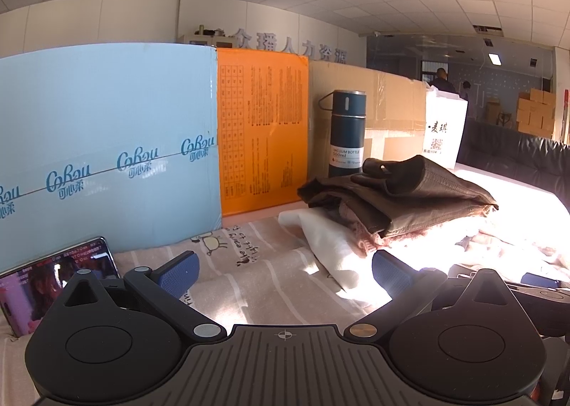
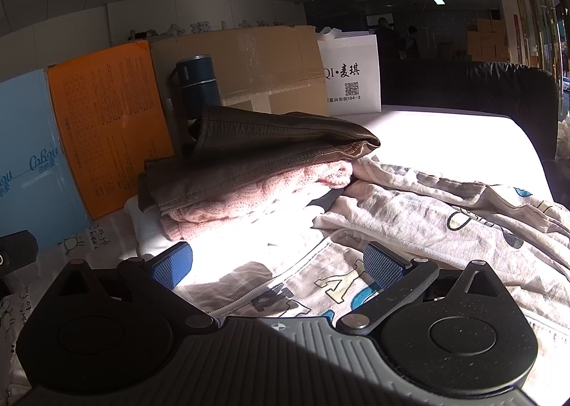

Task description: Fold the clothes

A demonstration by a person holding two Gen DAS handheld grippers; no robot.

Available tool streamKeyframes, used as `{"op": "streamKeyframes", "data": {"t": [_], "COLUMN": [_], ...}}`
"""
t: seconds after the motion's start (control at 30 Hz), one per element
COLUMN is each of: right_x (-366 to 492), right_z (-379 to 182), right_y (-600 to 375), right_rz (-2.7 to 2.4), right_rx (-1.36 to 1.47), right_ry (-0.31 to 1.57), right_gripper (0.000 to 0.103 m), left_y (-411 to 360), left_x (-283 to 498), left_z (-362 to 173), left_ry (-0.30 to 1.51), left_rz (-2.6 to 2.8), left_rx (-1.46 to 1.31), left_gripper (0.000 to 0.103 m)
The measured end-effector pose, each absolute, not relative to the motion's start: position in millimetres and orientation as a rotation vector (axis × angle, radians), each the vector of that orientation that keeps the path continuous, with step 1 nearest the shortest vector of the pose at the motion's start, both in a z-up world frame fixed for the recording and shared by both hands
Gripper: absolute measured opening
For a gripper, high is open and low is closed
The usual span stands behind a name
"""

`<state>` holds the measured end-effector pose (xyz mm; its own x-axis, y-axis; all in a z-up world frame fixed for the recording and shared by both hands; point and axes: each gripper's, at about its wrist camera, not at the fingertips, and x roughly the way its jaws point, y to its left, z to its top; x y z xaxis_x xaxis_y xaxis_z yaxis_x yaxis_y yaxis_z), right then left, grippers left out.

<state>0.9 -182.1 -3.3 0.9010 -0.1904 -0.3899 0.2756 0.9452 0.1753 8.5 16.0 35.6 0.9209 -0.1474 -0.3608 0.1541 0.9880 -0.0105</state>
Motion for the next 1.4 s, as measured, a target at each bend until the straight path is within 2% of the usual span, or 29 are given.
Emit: {"op": "streamKeyframes", "data": {"t": [1.4], "right_x": [-1.4], "right_z": [-2.4], "right_y": [-182.6], "right_rz": [-0.255], "right_rx": [0.239], "right_ry": [0.357], "right_gripper": [0.103], "left_y": [15.4], "left_x": [8.6], "left_z": [33.7], "left_ry": [0.37], "left_rz": [-0.165], "left_rx": [0.02], "left_gripper": [0.103]}}
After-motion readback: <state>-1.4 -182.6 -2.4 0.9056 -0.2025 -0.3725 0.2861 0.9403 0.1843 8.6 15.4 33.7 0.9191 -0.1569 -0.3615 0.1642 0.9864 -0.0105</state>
